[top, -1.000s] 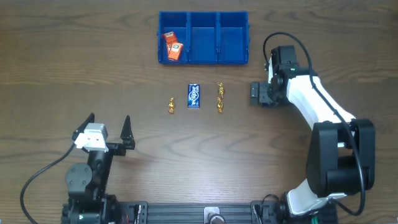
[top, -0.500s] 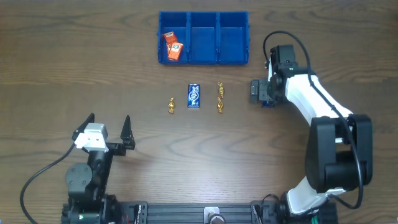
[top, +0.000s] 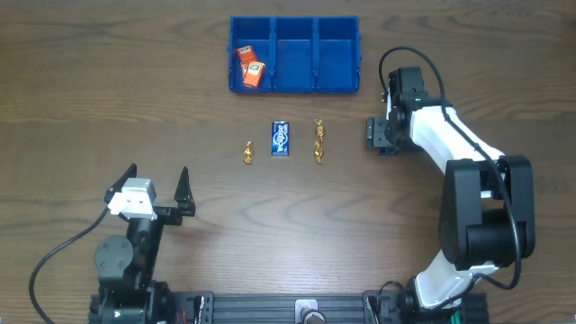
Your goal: Sort Candies Into Trays
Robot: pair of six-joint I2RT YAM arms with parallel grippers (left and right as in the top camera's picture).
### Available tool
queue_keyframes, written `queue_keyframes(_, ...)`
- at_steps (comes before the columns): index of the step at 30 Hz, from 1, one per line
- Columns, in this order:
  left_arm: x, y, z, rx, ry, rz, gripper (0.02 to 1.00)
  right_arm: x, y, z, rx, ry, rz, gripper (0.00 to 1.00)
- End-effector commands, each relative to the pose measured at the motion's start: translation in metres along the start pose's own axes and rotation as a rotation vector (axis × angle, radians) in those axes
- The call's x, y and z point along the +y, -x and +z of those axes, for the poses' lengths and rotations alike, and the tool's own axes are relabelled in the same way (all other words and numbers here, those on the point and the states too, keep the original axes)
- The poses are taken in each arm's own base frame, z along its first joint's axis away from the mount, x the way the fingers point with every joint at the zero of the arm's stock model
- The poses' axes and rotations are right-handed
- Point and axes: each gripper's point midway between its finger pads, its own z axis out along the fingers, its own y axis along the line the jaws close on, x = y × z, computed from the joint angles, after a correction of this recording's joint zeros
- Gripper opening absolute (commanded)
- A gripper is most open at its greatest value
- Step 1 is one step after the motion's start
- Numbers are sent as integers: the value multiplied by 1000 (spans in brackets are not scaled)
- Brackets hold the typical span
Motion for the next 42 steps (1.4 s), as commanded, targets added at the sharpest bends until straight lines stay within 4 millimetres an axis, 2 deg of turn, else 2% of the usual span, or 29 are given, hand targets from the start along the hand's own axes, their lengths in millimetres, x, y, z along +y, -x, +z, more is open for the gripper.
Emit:
queue_keyframes(1,-1,-17,1,53,-13,-3,993,-1,7,0,-13,-18,-3,671)
queue_keyframes(3,-1,-17,1,53,-13,-3,996,-1,7,0,-13,-21,-3,630)
queue_keyframes(9,-1,-17,1,53,-13,-3,996,-1,7,0,-12,-22,-3,590)
queue_keyframes(14,-1,-17,1,53,-13,-3,996,-1,7,0,-12,-22,-3,443)
queue_keyframes(29,-1,-17,1,53,-13,-3,996,0,11,-4,-11,-17,1,419)
queue_keyframes(32,-1,-17,1,53,-13,-3,996,2,20,-19,-5,-17,-3,395)
queue_keyframes(36,-1,-17,1,53,-13,-3,996,14,46,-53,-37,-6,-26,375)
queue_keyframes(40,-1,-17,1,53,-13,-3,996,35,71,-90,-97,15,-44,371)
queue_keyframes(42,-1,-17,1,53,-13,-3,996,52,84,-112,-138,34,-54,358)
